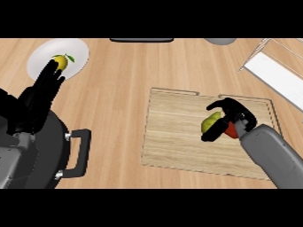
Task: Pick the pear from the tray and place it in the tiered shelf
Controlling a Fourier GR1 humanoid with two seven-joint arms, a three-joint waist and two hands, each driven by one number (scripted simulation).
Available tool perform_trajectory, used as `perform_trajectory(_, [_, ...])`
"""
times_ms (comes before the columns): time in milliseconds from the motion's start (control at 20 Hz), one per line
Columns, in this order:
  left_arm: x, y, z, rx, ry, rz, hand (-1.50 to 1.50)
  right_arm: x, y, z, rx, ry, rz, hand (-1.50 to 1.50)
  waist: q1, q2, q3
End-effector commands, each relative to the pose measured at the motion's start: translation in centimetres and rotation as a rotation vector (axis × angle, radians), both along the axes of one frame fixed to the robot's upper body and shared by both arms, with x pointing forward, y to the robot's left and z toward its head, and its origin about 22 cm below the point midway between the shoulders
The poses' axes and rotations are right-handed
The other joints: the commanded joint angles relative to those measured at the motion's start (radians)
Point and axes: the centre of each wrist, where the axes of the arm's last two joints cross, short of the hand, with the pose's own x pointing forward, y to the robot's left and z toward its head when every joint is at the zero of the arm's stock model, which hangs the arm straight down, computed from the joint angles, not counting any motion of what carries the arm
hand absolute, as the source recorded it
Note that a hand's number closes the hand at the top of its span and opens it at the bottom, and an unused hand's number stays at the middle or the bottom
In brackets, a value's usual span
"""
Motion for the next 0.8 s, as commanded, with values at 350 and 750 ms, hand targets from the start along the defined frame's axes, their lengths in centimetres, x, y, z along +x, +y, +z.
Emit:
perform_trajectory(350, [0.8, -0.1, -0.1, 0.001, -0.018, -0.005, 0.00, -0.7, 1.5, -2.0, -0.076, -0.052, 0.068, 1.50, -0.001, 0.013, 0.012])
perform_trajectory(750, [-0.2, 0.3, -0.9, -0.003, 0.024, 0.014, 0.00, -9.2, 7.7, -0.6, -0.098, -0.394, 0.907, 1.50, -0.011, -0.016, 0.012])
